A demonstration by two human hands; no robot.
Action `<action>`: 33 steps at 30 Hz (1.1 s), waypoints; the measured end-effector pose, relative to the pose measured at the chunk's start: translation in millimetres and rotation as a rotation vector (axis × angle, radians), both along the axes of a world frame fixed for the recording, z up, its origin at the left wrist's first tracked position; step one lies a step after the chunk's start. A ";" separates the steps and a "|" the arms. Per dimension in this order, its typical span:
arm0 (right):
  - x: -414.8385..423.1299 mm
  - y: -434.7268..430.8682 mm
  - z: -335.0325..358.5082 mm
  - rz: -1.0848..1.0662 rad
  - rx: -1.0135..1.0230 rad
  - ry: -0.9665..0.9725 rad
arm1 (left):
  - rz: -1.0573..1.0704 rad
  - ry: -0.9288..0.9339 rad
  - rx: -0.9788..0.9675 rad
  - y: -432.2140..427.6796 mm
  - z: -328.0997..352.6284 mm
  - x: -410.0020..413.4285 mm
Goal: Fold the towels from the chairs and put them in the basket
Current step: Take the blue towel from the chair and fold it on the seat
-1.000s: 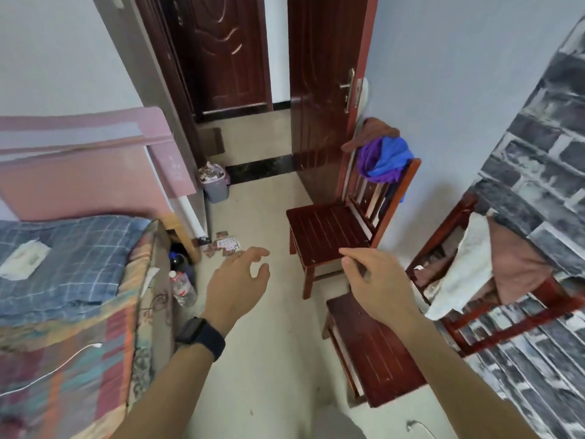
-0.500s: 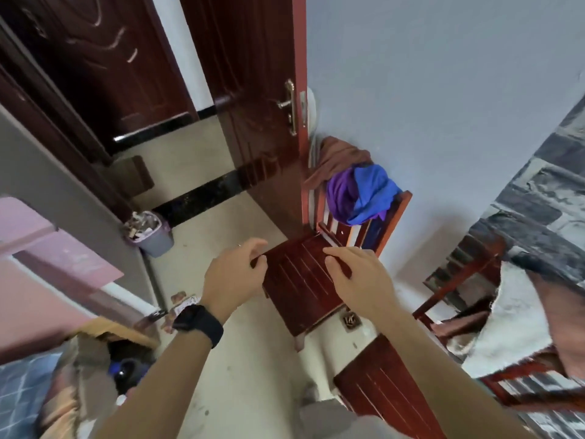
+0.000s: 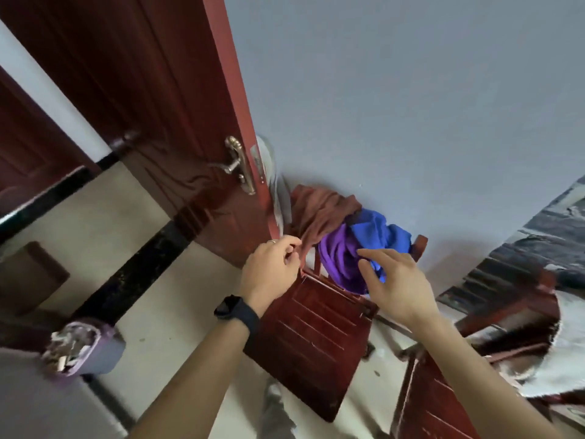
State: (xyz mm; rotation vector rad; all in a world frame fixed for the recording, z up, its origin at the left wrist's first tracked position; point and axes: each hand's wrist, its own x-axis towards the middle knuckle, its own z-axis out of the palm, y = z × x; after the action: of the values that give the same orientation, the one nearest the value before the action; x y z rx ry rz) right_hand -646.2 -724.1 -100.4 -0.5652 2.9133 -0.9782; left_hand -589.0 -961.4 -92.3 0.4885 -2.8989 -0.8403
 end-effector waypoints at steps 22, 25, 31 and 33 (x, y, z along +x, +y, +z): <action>-86.4 -58.8 -1.1 -0.603 0.320 -0.293 | -0.663 0.060 -0.325 -28.1 -88.0 -179.2; -91.4 -47.6 43.7 -0.705 0.100 -0.150 | -0.662 0.054 -0.335 -28.0 -87.3 -177.8; -88.8 -31.3 152.0 -0.748 -0.292 0.206 | -0.690 -0.012 -0.334 -28.1 -77.1 -180.8; -79.6 -30.0 178.6 -0.760 -0.404 0.267 | -0.732 -0.074 -0.367 -28.0 -69.4 -183.1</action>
State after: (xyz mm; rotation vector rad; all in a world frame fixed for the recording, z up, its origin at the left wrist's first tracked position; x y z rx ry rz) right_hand -725.8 -754.1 78.2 0.5238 3.2206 -1.6890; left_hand -772.2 -989.4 -161.8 -0.6177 -3.1980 -0.3016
